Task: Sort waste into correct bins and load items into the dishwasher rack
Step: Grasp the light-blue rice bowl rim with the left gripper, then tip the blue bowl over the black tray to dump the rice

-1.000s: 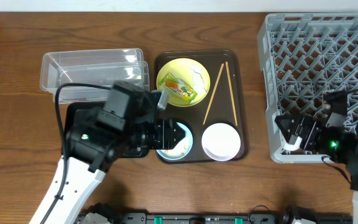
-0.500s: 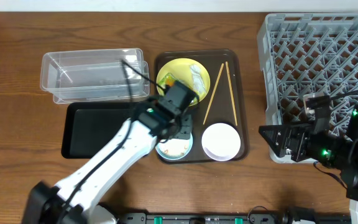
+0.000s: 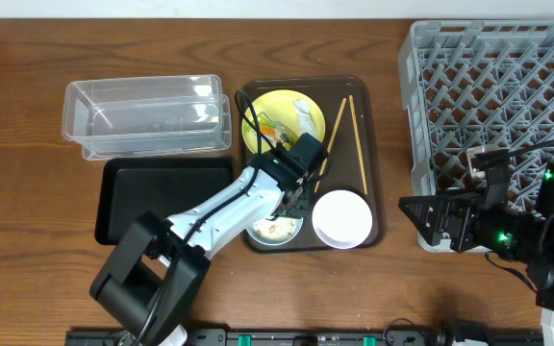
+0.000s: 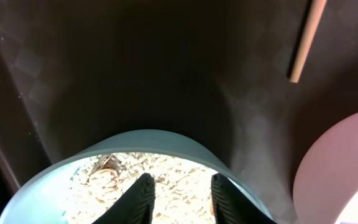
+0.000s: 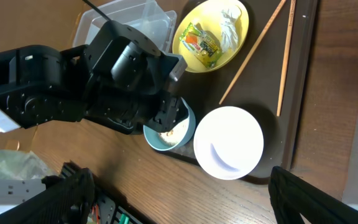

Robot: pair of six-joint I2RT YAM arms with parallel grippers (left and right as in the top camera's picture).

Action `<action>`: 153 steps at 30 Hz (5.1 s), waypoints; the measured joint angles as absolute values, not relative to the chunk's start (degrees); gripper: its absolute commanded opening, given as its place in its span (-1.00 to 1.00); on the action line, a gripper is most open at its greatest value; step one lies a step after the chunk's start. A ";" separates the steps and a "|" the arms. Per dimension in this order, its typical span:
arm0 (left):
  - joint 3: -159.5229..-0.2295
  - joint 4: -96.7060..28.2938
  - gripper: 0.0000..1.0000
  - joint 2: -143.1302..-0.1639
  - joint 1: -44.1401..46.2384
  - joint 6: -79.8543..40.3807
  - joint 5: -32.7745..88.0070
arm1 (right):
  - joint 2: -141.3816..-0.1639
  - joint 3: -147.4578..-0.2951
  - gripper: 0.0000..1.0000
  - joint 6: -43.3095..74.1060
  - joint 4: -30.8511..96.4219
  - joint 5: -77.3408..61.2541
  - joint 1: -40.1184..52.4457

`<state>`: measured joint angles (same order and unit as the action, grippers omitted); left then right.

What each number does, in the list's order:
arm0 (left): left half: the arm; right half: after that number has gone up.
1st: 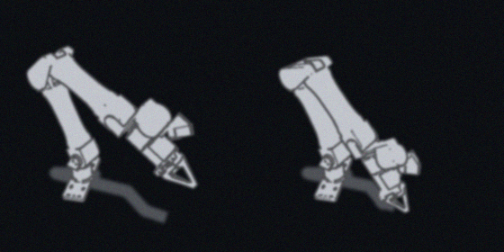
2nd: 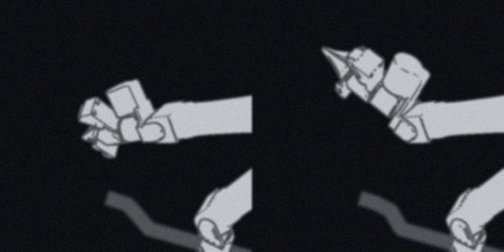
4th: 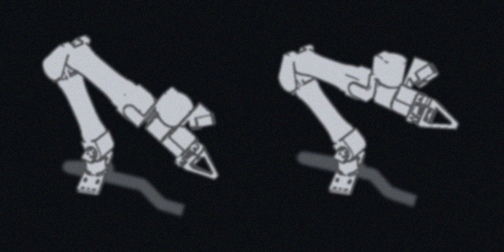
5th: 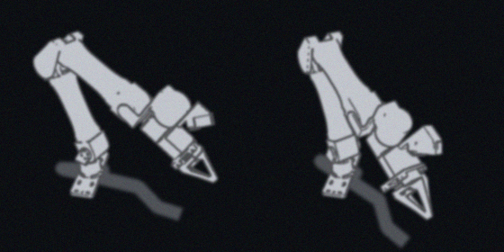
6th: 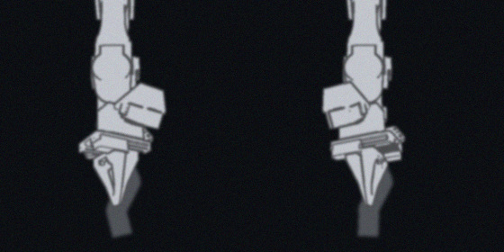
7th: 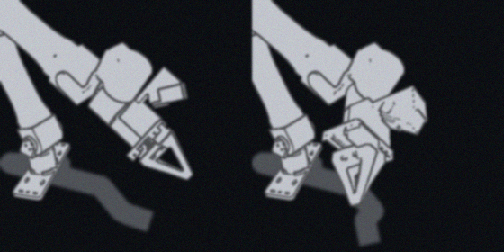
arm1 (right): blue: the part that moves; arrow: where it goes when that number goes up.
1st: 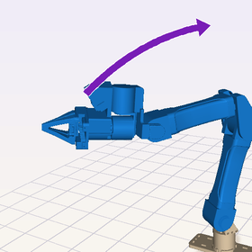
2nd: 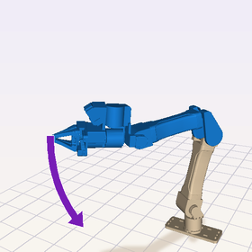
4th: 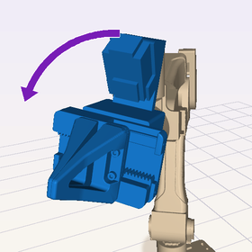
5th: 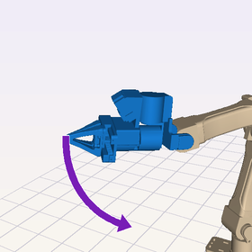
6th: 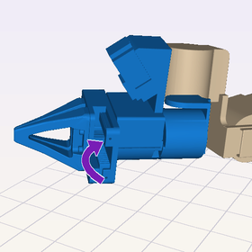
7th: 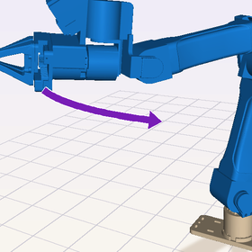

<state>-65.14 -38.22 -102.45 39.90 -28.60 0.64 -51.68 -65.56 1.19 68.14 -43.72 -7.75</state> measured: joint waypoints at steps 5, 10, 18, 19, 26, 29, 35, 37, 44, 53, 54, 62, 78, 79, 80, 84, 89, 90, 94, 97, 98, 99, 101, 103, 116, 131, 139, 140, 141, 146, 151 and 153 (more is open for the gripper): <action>-65.14 -38.37 -0.40 -102.48 40.03 -28.69 0.60 | -51.68 -65.56 0.76 1.02 68.12 -43.72 -7.75; -65.17 -42.00 -0.28 -101.69 40.23 -28.75 0.67 | -51.68 -65.56 0.77 0.97 68.23 -43.72 -7.75; -66.22 -41.25 -0.14 -91.81 40.84 -30.96 0.43 | -51.68 -65.56 0.78 0.99 68.31 -43.72 -7.75; -66.48 -40.58 -0.13 -91.50 41.10 -31.38 0.40 | -51.68 -65.56 0.78 0.97 68.31 -43.72 -7.75; -66.67 -38.37 -0.12 -96.97 43.00 -33.45 0.43 | -51.68 -65.56 0.78 0.97 68.34 -43.72 -7.75; -66.67 -38.30 -0.20 -101.03 43.22 -34.41 0.43 | -51.68 -65.56 0.79 0.97 68.31 -43.72 -7.75; -66.67 -37.67 -0.73 -103.20 43.24 -35.62 0.45 | -51.68 -65.56 0.79 0.97 68.31 -43.72 -7.75; -66.67 -37.82 -0.86 -103.20 43.24 -35.88 0.54 | -51.68 -65.56 0.80 0.97 68.31 -43.72 -7.75; -66.67 -37.95 -0.88 -103.18 43.38 -36.01 0.40 | -51.68 -65.56 0.81 0.97 68.31 -43.72 -7.75; -68.73 -46.06 -0.88 -100.86 45.87 -35.48 -0.34 | -51.68 -65.56 0.82 0.97 68.34 -43.72 -7.75; -69.43 -47.62 -0.88 -100.18 45.91 -35.29 -0.36 | -51.68 -65.56 0.82 0.97 68.34 -43.72 -7.75; -75.37 -53.93 -0.88 -88.66 43.99 -31.73 -0.19 | -51.70 -65.56 0.82 0.97 68.36 -43.72 -7.75; -70.13 -59.22 -0.88 -81.67 -2.09 -5.41 46.44 | -51.72 -65.56 0.83 0.97 68.77 -43.72 -7.73; -68.69 -59.55 -0.88 -81.82 -4.58 -3.25 49.76 | -51.72 -65.56 0.83 0.97 68.75 -43.72 -7.75; -67.24 -59.79 -0.88 -82.06 -6.87 -1.08 53.06 | -51.72 -65.56 0.83 0.97 68.75 -43.72 -7.73; -62.19 -59.94 -0.88 -83.26 -13.43 6.59 64.14 | -51.72 -65.56 0.83 0.97 68.79 -43.72 -7.75; -58.78 -60.16 -0.88 -86.94 -18.85 13.21 74.50 | -51.72 -65.56 0.83 0.97 68.86 -43.72 -7.75; -58.61 -60.40 -0.88 -87.70 -19.49 14.00 76.01 | -51.72 -65.56 0.83 0.97 68.88 -43.72 -7.75; -58.39 -59.40 -0.88 -89.30 -20.91 16.14 78.19 | -51.72 -65.56 0.83 0.97 69.25 -43.72 -7.73; -58.39 -60.36 -0.88 -90.02 -21.47 16.80 78.76 | -51.72 -65.56 0.83 0.97 69.45 -43.72 -7.75; -58.39 -59.51 -0.88 -90.35 -21.58 16.93 78.63 | -51.72 -65.56 0.83 0.97 69.45 -43.72 -7.75; -58.39 -59.22 -0.88 -90.41 -21.63 16.97 78.52 | -51.72 -65.56 0.83 0.97 69.45 -43.72 -7.75; -58.39 -58.02 -0.88 -91.33 -21.78 16.93 78.06 | -51.72 -65.56 0.83 0.97 69.49 -43.72 -7.75; -58.39 -60.16 -0.88 -92.18 -22.06 17.12 79.11 | -51.72 -65.56 0.83 0.97 69.49 -43.72 -7.73; -57.93 -59.72 -0.88 -93.38 -24.21 14.85 86.30 | -51.72 -65.56 0.83 0.97 69.80 -43.72 -7.73; -57.06 -60.69 -0.88 -93.82 -25.58 12.40 84.53 | -51.75 -65.56 0.84 0.97 70.06 -43.72 -7.73; -56.90 -63.02 -0.88 -93.82 -25.67 15.53 78.98 | -51.72 -65.56 0.84 0.97 70.06 -43.72 -7.62; -56.93 -63.09 -0.88 -93.82 -25.63 15.62 77.78 | -51.72 -65.56 0.84 0.97 70.06 -43.72 -7.60; -56.93 -63.29 -0.88 -93.80 -25.47 15.68 76.71 | -51.75 -65.56 0.84 0.97 70.04 -43.72 -7.55; -56.90 -63.35 -0.88 -90.72 -23.00 14.50 70.52 | -51.75 -65.56 0.85 0.97 70.04 -43.72 -7.38; -56.95 -57.08 -0.88 -80.16 -15.09 4.67 56.71 | -51.75 -65.56 0.86 0.97 69.52 -43.72 -7.35; -57.04 -55.46 -0.88 -76.01 -9.98 0.05 50.70 | -51.72 -65.56 0.86 0.97 69.45 -43.72 -7.35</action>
<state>-57.04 -55.46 -76.01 -9.98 0.05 50.70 -51.72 -65.56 0.97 69.45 -43.72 -7.35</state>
